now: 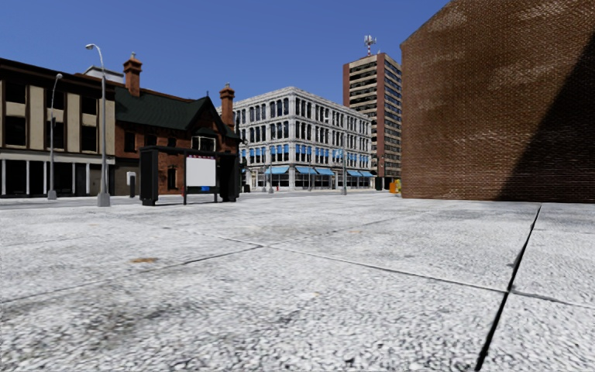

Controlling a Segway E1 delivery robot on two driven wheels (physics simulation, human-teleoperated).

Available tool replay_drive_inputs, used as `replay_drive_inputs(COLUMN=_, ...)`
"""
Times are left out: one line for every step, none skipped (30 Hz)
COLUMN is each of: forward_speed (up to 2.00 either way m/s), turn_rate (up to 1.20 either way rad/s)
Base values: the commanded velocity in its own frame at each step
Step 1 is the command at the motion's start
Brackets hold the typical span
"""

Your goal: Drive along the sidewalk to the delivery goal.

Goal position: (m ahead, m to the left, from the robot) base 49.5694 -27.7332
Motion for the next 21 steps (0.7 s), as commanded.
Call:
replay_drive_inputs(forward_speed=2.0, turn_rate=0.0)
replay_drive_inputs(forward_speed=2.0, turn_rate=0.0)
replay_drive_inputs(forward_speed=2.0, turn_rate=0.0)
replay_drive_inputs(forward_speed=2.0, turn_rate=0.0)
replay_drive_inputs(forward_speed=2.0, turn_rate=0.0)
replay_drive_inputs(forward_speed=2.0, turn_rate=0.0)
replay_drive_inputs(forward_speed=2.0, turn_rate=0.0)
replay_drive_inputs(forward_speed=2.0, turn_rate=0.0)
replay_drive_inputs(forward_speed=2.0, turn_rate=0.0)
replay_drive_inputs(forward_speed=2.0, turn_rate=0.0)
replay_drive_inputs(forward_speed=2.0, turn_rate=0.0)
replay_drive_inputs(forward_speed=2.0, turn_rate=0.0)
replay_drive_inputs(forward_speed=2.0, turn_rate=0.0)
replay_drive_inputs(forward_speed=2.0, turn_rate=0.0)
replay_drive_inputs(forward_speed=2.0, turn_rate=0.0)
replay_drive_inputs(forward_speed=2.0, turn_rate=0.0)
replay_drive_inputs(forward_speed=2.0, turn_rate=0.0)
replay_drive_inputs(forward_speed=2.0, turn_rate=0.0)
replay_drive_inputs(forward_speed=2.0, turn_rate=0.0)
replay_drive_inputs(forward_speed=2.0, turn_rate=0.0)
replay_drive_inputs(forward_speed=2.0, turn_rate=0.0)
